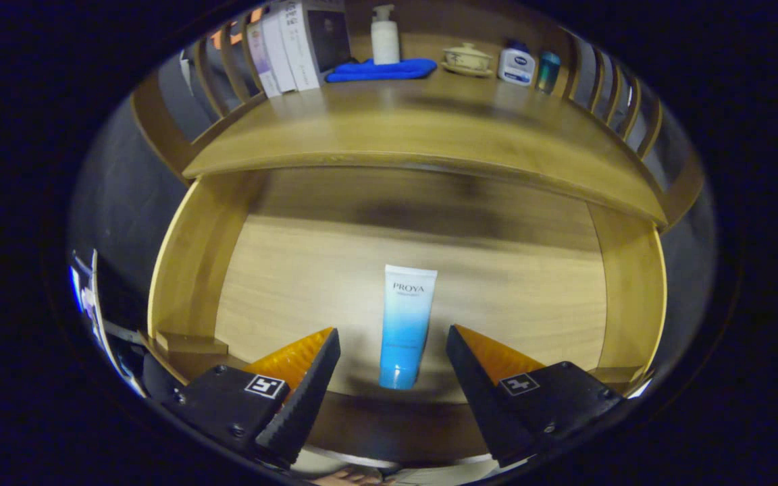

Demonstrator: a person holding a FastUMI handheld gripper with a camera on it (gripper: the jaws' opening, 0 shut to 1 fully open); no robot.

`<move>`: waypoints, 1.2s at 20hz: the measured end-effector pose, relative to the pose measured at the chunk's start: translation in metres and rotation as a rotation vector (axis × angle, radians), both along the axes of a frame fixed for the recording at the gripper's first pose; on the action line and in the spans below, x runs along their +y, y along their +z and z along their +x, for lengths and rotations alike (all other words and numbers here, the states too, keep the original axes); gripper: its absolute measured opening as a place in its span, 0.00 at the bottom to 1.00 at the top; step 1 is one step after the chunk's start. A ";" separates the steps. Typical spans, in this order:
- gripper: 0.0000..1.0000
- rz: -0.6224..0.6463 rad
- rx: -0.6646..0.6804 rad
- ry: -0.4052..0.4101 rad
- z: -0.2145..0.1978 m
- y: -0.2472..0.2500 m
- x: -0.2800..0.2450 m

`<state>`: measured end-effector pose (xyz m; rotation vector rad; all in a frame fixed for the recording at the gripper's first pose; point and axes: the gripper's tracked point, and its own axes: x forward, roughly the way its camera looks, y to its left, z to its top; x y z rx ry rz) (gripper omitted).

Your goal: Pull open the drawer, take out the items inside it, and place them on the countertop above the cabinet.

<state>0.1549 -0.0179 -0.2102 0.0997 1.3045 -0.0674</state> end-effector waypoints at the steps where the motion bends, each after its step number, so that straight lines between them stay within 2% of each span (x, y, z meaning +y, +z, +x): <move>1: 1.00 0.000 0.025 -0.014 0.002 -0.003 -0.001; 7: 0.99 -0.013 0.150 -0.009 0.004 -0.027 0.001; 9: 0.94 -0.015 0.183 -0.023 0.004 -0.033 0.000; 10: 0.85 -0.032 0.189 -0.034 0.005 -0.037 -0.003; 14: 0.61 -0.058 0.191 -0.040 0.005 -0.042 -0.008; 16: 0.54 -0.053 0.176 -0.034 0.006 -0.042 -0.008; 20: 0.46 -0.038 0.122 -0.030 0.010 -0.029 -0.011; 24: 0.45 -0.017 0.071 -0.025 0.017 0.000 -0.012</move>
